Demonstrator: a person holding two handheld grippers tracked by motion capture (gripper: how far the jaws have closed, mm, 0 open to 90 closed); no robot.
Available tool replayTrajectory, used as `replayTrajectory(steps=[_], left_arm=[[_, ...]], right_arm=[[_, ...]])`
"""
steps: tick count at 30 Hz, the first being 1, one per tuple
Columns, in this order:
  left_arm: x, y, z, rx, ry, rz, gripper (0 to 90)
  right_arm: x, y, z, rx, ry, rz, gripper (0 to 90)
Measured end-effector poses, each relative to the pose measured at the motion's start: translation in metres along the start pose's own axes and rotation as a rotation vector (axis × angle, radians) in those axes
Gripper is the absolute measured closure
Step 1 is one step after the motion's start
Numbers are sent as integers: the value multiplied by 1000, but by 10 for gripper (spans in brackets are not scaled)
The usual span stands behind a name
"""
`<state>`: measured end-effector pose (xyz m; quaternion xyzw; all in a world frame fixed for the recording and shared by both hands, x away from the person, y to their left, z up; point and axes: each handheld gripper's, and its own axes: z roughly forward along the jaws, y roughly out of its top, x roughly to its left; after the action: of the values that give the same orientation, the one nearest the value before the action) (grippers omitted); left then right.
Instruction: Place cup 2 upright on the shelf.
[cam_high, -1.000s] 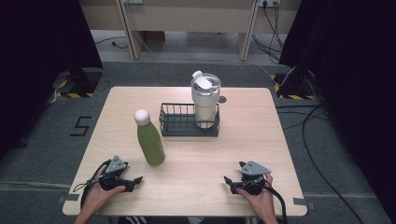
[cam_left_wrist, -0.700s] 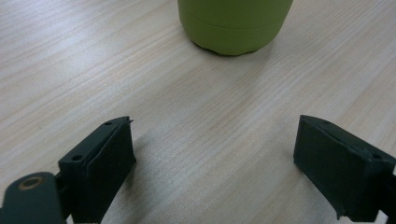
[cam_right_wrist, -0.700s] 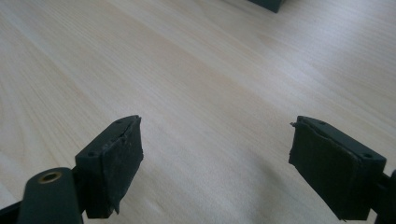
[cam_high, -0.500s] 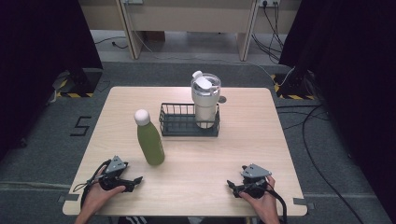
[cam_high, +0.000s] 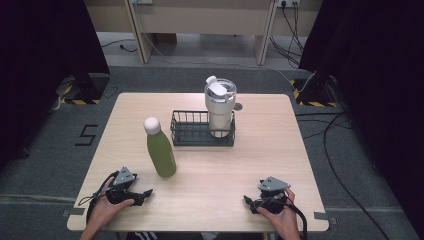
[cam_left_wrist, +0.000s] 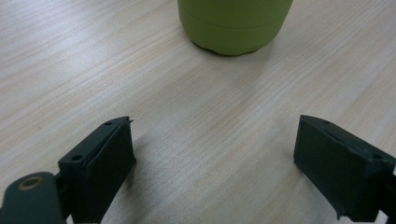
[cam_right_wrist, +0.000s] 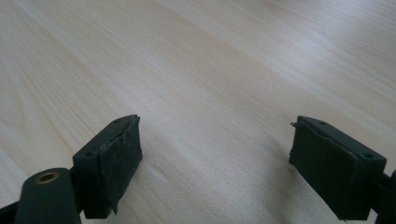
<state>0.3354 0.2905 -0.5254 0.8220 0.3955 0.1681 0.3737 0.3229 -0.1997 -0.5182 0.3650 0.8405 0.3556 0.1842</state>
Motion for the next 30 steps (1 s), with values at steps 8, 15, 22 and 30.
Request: replayTrajectory(steps=[8,15,22,30], left_arm=[[-1,0,0,-2,1,5,118],[-4,-2,-4,-32,-18,41,149],[-6,-2,-6,-79,-41,32,150],[-11,6,-8,-180,-33,38,150]], right_arm=[[-3,-1,1,18,26,26,140],[-3,0,1,21,32,31,124],[-3,0,1,22,32,30,123],[-3,0,2,23,32,29,122]])
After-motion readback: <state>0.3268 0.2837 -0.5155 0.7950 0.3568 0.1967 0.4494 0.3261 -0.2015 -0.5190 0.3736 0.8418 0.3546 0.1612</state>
